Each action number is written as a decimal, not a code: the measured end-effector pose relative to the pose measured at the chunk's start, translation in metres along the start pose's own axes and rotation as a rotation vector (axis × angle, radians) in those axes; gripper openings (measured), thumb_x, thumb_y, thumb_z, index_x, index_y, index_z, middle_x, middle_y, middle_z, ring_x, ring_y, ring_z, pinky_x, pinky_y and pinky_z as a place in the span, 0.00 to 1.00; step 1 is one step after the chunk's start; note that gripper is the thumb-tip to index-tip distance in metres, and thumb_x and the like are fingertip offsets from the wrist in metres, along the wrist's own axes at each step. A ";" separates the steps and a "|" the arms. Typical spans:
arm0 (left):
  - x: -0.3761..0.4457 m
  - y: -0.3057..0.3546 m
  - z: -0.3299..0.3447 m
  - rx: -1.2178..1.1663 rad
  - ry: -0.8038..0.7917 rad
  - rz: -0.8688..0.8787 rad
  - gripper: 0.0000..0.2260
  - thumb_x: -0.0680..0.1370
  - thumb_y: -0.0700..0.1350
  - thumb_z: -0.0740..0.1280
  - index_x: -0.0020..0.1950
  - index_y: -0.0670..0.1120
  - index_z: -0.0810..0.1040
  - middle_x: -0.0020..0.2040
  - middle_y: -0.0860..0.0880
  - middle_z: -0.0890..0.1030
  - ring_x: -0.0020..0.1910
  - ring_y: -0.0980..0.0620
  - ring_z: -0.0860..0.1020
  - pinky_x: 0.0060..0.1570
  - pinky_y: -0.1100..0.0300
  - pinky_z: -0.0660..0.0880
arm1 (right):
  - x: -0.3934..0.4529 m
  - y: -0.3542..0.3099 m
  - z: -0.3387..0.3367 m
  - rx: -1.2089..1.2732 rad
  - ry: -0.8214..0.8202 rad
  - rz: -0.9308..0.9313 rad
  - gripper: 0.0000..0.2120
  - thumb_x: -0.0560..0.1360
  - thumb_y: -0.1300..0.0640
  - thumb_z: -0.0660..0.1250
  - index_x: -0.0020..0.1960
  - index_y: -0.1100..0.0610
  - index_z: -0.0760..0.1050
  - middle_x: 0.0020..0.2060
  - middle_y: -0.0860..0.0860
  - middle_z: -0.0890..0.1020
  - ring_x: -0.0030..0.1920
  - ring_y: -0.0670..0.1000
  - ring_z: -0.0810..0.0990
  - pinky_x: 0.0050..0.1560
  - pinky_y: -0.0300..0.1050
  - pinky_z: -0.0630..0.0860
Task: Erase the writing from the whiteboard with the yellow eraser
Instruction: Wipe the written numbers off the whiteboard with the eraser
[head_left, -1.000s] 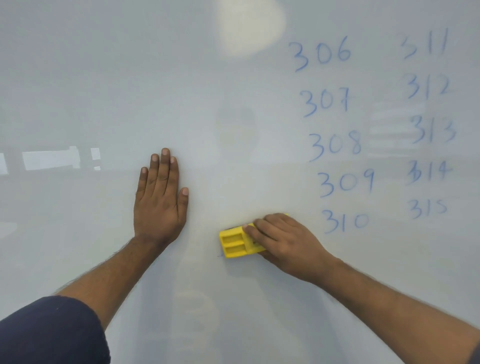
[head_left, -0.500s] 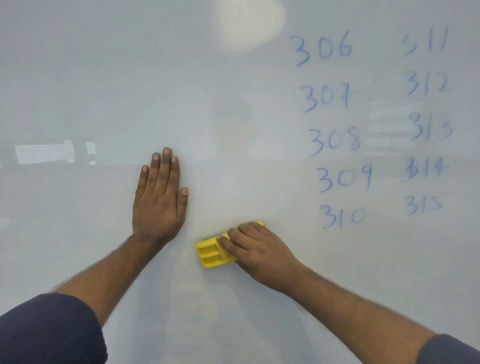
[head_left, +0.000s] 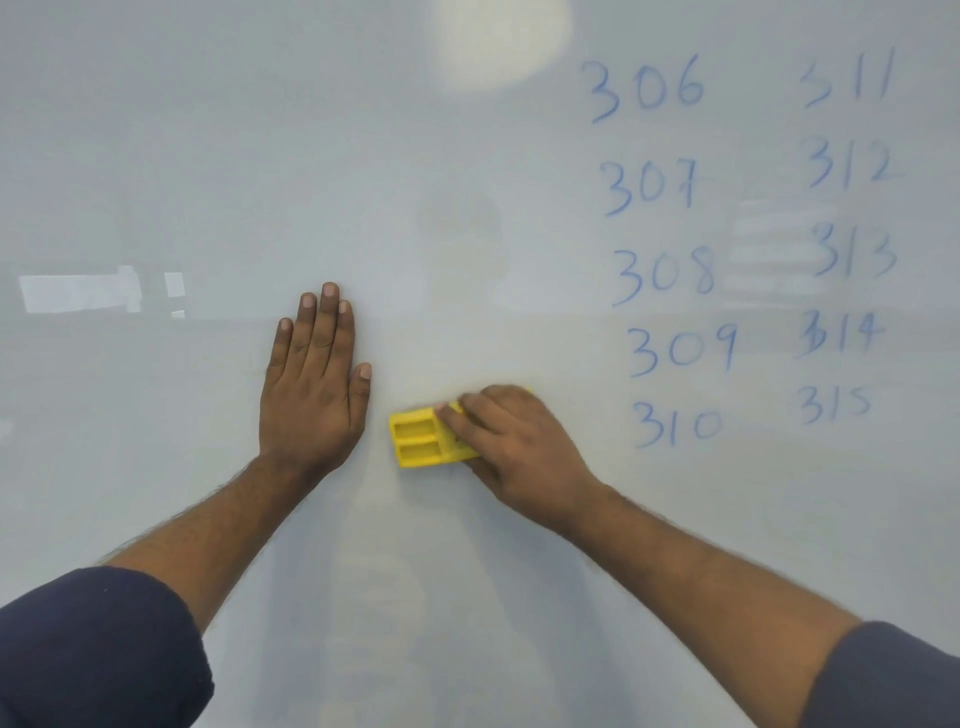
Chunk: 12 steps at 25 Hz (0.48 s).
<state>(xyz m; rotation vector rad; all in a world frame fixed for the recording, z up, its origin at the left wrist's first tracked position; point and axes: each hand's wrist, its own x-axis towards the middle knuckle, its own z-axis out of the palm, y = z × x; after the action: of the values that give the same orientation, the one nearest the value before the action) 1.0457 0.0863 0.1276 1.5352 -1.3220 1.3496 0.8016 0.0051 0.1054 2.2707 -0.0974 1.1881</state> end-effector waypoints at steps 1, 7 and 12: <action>0.000 0.000 0.000 -0.003 -0.004 0.000 0.27 0.84 0.49 0.50 0.82 0.39 0.54 0.82 0.43 0.53 0.82 0.44 0.51 0.80 0.47 0.48 | -0.011 -0.006 0.006 -0.003 -0.039 -0.063 0.19 0.76 0.61 0.66 0.67 0.61 0.73 0.54 0.58 0.79 0.51 0.61 0.77 0.55 0.54 0.72; 0.000 0.000 0.000 -0.003 -0.028 -0.009 0.27 0.85 0.50 0.49 0.82 0.39 0.52 0.83 0.43 0.52 0.82 0.45 0.49 0.80 0.48 0.46 | -0.059 0.028 -0.022 -0.097 -0.167 -0.280 0.16 0.79 0.62 0.63 0.67 0.59 0.73 0.54 0.55 0.79 0.51 0.59 0.78 0.58 0.52 0.73; -0.001 0.002 -0.001 -0.002 -0.034 -0.023 0.27 0.85 0.49 0.49 0.82 0.39 0.53 0.83 0.43 0.52 0.82 0.45 0.50 0.80 0.47 0.47 | -0.009 0.036 -0.030 -0.074 -0.024 0.012 0.22 0.75 0.56 0.69 0.67 0.60 0.74 0.53 0.57 0.79 0.50 0.61 0.77 0.53 0.54 0.73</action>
<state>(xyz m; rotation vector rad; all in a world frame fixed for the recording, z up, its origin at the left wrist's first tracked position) 1.0437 0.0868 0.1267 1.5735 -1.3223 1.3125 0.7622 -0.0114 0.1282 2.2228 -0.1616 1.1443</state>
